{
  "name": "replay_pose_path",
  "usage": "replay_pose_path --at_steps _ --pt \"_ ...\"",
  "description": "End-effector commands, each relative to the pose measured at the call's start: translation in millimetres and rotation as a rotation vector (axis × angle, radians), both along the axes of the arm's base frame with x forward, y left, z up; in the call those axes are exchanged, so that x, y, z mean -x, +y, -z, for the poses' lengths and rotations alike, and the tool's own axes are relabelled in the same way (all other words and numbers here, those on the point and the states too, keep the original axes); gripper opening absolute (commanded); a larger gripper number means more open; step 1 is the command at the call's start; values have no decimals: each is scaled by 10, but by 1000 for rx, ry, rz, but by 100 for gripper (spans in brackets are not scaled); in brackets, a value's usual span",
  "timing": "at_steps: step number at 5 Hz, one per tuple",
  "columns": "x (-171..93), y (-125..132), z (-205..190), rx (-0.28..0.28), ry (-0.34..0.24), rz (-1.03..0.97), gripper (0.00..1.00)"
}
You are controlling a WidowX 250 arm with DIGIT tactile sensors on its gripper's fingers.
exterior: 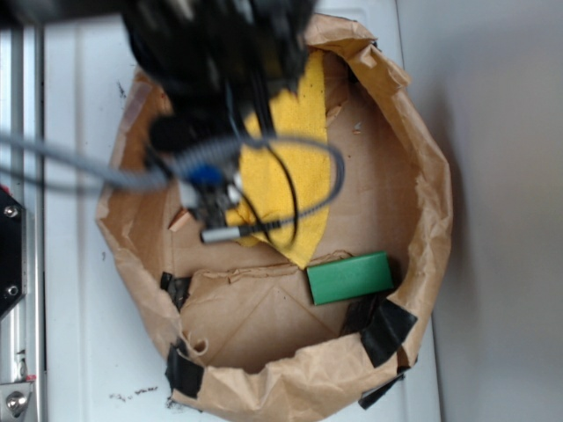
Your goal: Grab the shell.
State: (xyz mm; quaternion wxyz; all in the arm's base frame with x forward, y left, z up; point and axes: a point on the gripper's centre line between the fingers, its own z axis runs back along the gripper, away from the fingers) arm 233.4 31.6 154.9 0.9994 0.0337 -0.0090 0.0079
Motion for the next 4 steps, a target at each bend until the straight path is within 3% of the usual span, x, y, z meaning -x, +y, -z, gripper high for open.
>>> replay_pose_path --at_steps 1,2,3,4 --pt "-74 -232 249 -34 -64 61 100" --pt "-108 -227 472 -58 -65 63 100" --pt "-107 -124 614 -35 -61 59 100" --pt "-11 46 690 49 -77 61 100"
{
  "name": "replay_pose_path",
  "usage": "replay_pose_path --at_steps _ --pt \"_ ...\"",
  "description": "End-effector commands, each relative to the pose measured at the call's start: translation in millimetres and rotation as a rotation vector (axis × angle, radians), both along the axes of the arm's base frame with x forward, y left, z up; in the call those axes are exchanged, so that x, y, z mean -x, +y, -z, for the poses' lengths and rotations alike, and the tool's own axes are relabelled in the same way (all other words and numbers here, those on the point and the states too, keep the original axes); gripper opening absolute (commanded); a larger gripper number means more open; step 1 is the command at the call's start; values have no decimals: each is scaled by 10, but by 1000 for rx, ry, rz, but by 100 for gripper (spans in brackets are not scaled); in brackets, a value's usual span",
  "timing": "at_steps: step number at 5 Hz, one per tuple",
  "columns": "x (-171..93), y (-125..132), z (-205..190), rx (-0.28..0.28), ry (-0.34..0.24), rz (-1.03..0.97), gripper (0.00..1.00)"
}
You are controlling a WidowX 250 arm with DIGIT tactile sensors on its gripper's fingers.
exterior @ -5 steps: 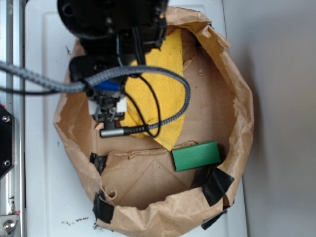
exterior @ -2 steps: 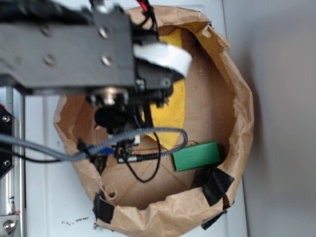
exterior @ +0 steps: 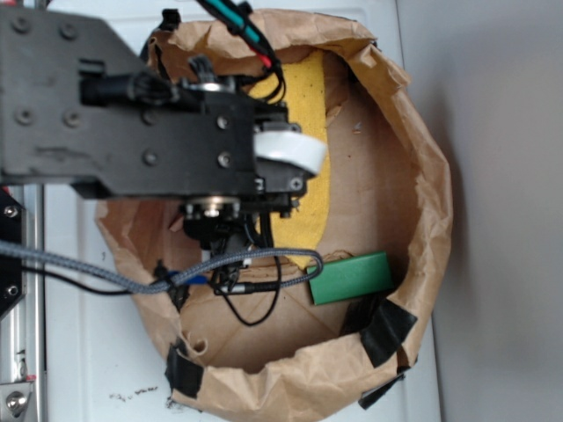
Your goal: Grab the shell.
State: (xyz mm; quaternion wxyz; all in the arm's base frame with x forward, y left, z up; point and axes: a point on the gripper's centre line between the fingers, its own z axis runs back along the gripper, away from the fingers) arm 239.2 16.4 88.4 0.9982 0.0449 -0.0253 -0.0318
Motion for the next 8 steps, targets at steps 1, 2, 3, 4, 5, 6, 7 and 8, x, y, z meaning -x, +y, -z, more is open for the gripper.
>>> replay_pose_path --at_steps 1,2,3,4,5,6,7,8 --pt "110 230 86 157 -73 -11 100" --pt "144 208 134 175 -68 -20 100" --pt "184 160 243 146 -49 -21 100" --pt "216 53 306 145 -68 -9 100" --pt "152 -51 394 126 -99 -15 100" --pt "54 -79 489 96 -112 -33 100" --pt "-60 -127 559 68 -120 -35 100" --pt "-209 -76 617 48 -113 -59 100"
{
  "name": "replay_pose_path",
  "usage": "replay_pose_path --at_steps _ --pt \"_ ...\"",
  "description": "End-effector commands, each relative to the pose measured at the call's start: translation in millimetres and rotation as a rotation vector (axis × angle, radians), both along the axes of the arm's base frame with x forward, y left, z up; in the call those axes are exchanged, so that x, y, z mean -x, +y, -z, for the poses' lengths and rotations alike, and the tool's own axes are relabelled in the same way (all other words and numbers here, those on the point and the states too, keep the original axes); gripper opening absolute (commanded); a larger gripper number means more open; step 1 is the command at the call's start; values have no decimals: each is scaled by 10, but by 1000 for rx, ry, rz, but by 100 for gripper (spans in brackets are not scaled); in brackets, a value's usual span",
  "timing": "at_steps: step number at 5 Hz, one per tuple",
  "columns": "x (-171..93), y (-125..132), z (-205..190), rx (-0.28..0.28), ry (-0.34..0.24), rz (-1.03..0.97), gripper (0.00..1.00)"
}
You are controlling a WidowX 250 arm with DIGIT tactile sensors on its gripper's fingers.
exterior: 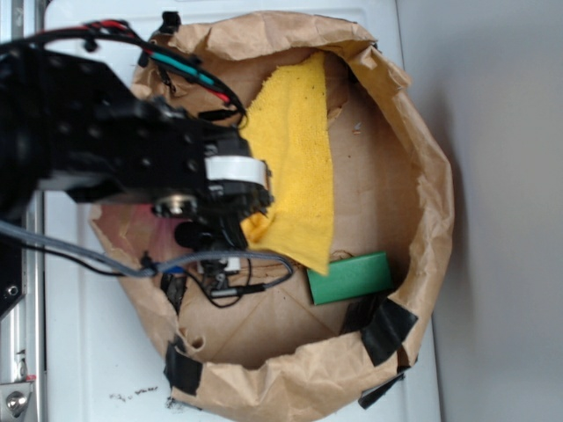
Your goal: Grab the shell.
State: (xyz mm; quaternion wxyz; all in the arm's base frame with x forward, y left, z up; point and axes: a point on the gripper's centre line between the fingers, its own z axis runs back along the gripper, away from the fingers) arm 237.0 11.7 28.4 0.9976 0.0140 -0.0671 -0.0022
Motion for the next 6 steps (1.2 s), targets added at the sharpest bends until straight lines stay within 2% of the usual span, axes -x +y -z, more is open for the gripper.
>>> replay_pose_path --at_steps 1,2,3,4,6 --pt "-289 10 39 -39 -26 -18 100" --pt "-303 28 42 -31 -8 0 93" --pt "-282 34 8 -35 -16 -11 0" --pt "-256 13 17 -71 -36 -3 0" --pt "-235 11 -46 -72 -57 1 0"
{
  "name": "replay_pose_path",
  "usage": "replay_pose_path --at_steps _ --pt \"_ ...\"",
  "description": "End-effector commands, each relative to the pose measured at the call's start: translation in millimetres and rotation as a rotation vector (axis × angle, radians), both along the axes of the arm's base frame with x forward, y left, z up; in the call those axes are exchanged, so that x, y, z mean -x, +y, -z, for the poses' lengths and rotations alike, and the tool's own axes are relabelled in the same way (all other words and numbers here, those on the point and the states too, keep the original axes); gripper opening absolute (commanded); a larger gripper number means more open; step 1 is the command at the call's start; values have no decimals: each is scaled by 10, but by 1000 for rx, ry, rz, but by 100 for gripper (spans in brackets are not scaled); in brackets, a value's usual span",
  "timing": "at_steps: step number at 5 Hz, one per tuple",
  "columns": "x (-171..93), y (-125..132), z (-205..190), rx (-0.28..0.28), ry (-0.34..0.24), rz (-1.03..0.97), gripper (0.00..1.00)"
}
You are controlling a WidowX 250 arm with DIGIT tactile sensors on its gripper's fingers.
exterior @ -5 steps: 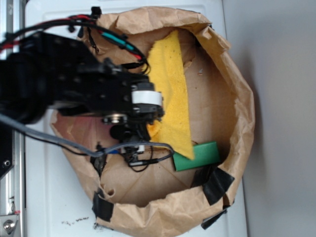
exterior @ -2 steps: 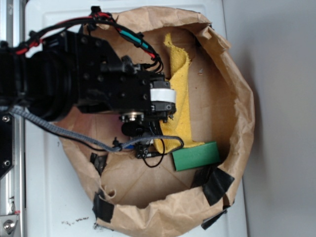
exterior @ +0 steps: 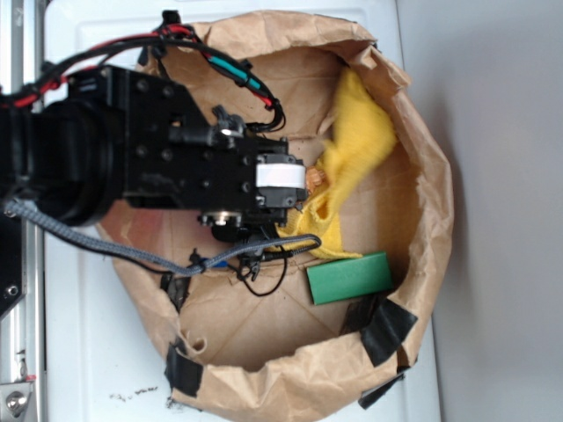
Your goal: Grab the shell.
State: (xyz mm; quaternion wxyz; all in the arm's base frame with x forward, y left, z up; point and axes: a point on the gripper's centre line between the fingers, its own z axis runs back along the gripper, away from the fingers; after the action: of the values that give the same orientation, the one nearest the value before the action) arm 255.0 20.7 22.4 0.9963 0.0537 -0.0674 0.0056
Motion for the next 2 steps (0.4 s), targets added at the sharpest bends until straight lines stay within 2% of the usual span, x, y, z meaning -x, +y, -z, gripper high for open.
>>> replay_pose_path --at_steps 1,2 --pt "-14 -49 -214 23 -69 19 0" --pt "125 0 -614 89 -110 -1 0"
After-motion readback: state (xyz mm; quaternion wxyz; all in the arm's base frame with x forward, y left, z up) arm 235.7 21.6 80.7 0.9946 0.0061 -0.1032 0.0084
